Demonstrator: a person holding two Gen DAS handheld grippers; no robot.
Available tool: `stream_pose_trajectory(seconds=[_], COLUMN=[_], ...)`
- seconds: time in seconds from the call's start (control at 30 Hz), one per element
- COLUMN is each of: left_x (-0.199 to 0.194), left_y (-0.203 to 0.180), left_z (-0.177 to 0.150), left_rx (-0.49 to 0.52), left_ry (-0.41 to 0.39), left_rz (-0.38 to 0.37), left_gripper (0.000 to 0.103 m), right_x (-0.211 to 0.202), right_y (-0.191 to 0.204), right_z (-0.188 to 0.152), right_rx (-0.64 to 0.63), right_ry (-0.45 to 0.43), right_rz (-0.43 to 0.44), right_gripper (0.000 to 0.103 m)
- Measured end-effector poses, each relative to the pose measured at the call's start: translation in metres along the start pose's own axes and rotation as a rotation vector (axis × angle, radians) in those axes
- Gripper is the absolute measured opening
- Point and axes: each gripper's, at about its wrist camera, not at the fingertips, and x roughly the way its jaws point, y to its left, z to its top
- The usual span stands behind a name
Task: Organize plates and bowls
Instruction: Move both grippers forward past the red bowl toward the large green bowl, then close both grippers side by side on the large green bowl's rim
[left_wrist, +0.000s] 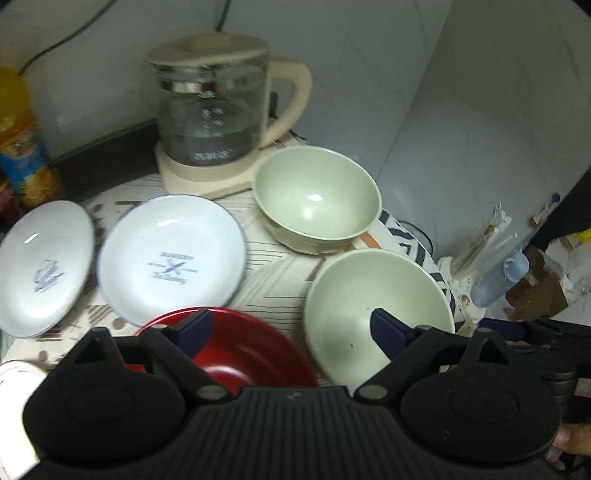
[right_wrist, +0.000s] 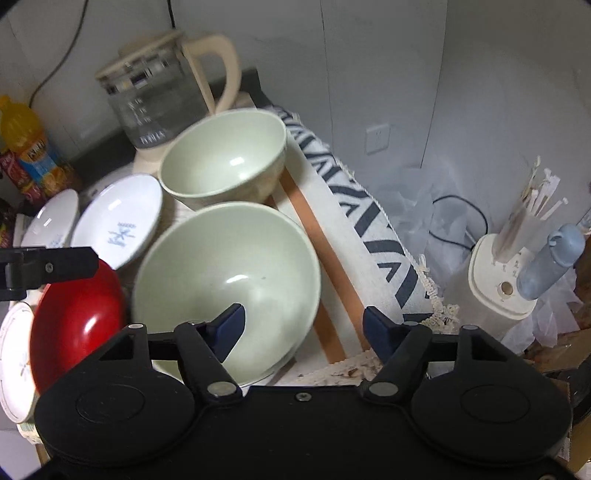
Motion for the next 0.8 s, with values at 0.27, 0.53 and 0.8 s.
stream_pose_trajectory(seconds=[0.27,0.53,0.8], left_x=[0.036,0.059,0.080], left_y=[-0.013,-0.011,-0.011], left_z=[0.004,0.004,-0.002], left_rx=[0.031,0.009,-0.011], left_ry=[0.063,0.084,0.120], left_rz=[0.017,0.048,0.025], left_gripper=[0.061,0.030,0.004], right_x=[0.034,0.055,0.062], right_y=[-0.007,-0.006,-0.008], right_z=[0.003,-0.001,0.000], right_rx=[-0.040,-0.072,-0.054], right_ry=[0.100,0.163,0.130], right_rz=[0.043,0.095,0.137], right_gripper=[0.060,0.031,0.013])
